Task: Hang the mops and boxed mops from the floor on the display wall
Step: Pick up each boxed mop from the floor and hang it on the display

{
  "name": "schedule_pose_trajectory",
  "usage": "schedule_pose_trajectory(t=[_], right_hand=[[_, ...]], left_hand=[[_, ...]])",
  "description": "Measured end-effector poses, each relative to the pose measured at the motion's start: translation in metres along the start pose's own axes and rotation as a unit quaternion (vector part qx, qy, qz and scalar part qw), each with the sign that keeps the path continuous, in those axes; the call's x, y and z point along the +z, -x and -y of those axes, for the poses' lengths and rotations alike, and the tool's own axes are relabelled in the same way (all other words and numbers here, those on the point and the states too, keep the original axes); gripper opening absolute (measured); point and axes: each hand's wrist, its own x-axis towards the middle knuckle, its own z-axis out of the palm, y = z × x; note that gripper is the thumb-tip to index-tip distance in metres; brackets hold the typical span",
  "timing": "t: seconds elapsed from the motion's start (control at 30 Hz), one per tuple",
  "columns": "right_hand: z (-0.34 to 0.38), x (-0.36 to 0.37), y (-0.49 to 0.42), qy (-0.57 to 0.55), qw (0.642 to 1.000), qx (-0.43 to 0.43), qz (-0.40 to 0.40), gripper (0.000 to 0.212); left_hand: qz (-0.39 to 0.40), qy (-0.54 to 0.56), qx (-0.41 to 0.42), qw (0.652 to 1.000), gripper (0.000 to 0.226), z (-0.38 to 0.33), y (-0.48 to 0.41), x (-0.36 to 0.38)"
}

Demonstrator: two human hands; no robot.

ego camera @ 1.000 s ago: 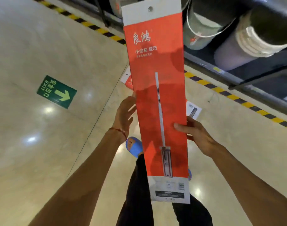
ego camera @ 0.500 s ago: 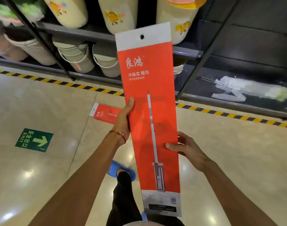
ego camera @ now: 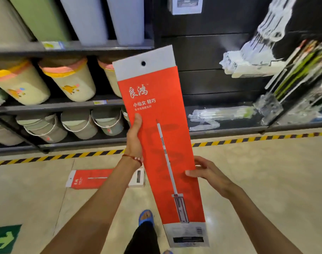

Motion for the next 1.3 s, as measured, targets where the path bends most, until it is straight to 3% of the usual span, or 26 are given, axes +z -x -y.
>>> schedule_pose_trajectory(t=[0.1, 0.27, 0.5, 0.67, 0.83, 1.1, 1.3], right_hand=[[0.031, -0.033, -0.006, -0.019, 0.998, -0.060, -0.027, 0.063], [0.118, -0.087, -0.037, -0.009, 0.980, -0.169, -0.100, 0.062], [0.237, -0.164, -0.108, -0.020, 0.920, -0.324, -0.222, 0.086], [0.308, -0.206, -0.132, -0.029, 0.879, -0.388, -0.274, 0.070], [0.368, -0.254, -0.144, 0.030, 0.871, -0.424, -0.246, 0.070], [0.466, -0.326, -0.173, 0.016, 0.853, -0.478, -0.209, 0.069], [0.539, -0.376, -0.193, 0.050, 0.829, -0.539, -0.141, 0.064]], left_hand=[[0.024, -0.021, 0.009, 0.999, 0.043, -0.001, -0.021, 0.038], [0.091, -0.046, -0.044, 0.994, 0.057, -0.020, -0.066, 0.097], [0.136, -0.106, 0.014, 0.985, 0.045, -0.065, -0.148, 0.171], [0.133, -0.152, 0.040, 0.979, 0.056, -0.099, -0.198, 0.215], [0.114, -0.178, 0.089, 0.973, 0.059, -0.140, -0.224, 0.263], [0.051, -0.234, 0.176, 0.955, 0.089, -0.191, -0.254, 0.345], [0.000, -0.217, 0.247, 0.944, 0.075, -0.226, -0.265, 0.405]])
